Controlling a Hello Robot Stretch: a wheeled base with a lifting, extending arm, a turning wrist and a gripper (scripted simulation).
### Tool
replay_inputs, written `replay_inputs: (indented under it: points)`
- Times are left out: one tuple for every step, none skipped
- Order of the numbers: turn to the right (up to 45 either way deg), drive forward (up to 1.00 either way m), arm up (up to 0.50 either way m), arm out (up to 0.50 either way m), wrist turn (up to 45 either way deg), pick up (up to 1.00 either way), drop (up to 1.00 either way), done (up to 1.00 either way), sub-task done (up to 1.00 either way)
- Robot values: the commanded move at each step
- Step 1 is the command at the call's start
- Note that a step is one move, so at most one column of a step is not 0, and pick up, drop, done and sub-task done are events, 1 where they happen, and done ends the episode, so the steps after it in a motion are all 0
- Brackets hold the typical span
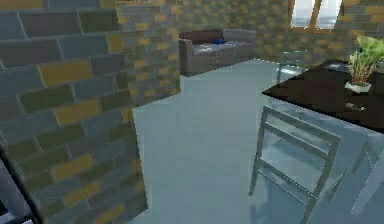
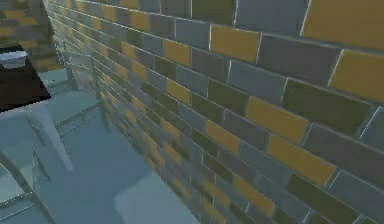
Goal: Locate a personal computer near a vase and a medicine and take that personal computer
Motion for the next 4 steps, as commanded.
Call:
replay_inputs:
  points:
    - [0.0,0.95,0.0,0.0,0.0,0.0,0.0,0.0,0.0]
    - [15.0,0.0,0.0,0.0,0.0,0.0,0.0,0.0,0.0]
    - [0.0,0.9,0.0,0.0,0.0,0.0,0.0,0.0,0.0]
    - [12.0,0.0,0.0,0.0,0.0,0.0,0.0,0.0,0.0]
